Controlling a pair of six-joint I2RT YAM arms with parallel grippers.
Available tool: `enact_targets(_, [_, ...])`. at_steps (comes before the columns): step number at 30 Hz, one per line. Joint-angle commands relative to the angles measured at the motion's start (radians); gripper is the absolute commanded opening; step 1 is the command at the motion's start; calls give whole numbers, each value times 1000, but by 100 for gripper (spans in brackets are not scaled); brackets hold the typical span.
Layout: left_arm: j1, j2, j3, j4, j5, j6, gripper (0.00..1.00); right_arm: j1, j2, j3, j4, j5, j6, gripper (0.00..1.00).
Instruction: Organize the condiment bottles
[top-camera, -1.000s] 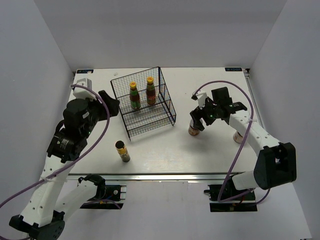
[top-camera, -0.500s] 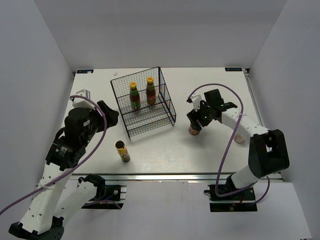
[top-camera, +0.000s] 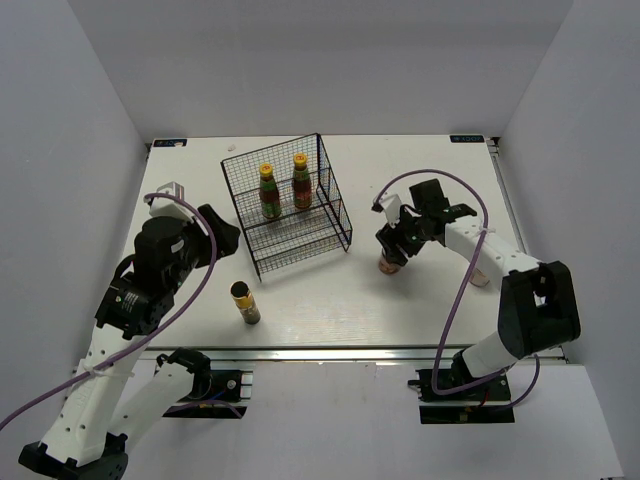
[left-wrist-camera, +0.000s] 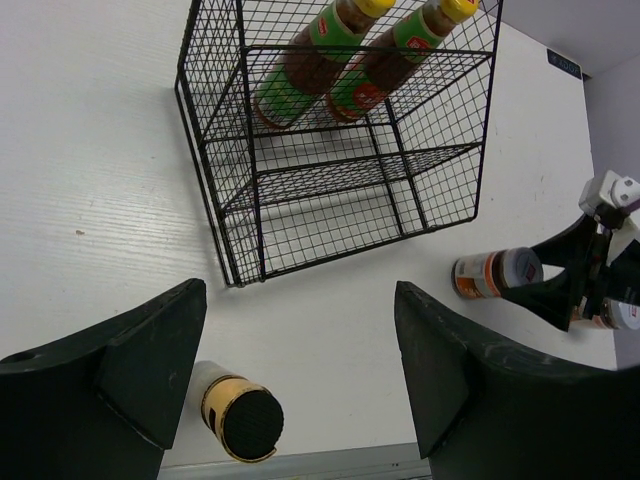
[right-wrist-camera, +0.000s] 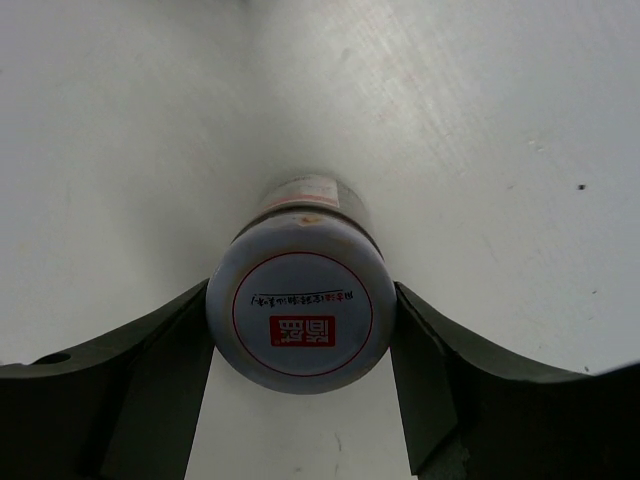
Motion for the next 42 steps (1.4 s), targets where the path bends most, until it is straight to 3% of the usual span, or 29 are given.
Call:
enact_targets(1, [0,-22,-10,-9,-2,-6,86,4,-105,84,-189,-150,-168,0])
enact_targets(6, [0,-22,-40,22,12,-9,86,6,-197,163,-348,-339,-307,0])
enact_targets(12, [0,-8,-35,31,16,6,86,82,-148,312,-332,-430,-212,0])
enact_targets(19, [0,-8,-26,31,10,11,87,269,-32,471,-137,-340,63,0])
enact_targets(26, [0,-42,-30,23,-3,-3,86,349,126,605,-7,-188,307,0])
enact_targets(32, [0,-57,-29,8,-13,-9,86,363,218,684,35,-80,391,0])
enact_targets(42, [0,-62,-41,13,-16,-9,87,365,280,666,98,76,445,0])
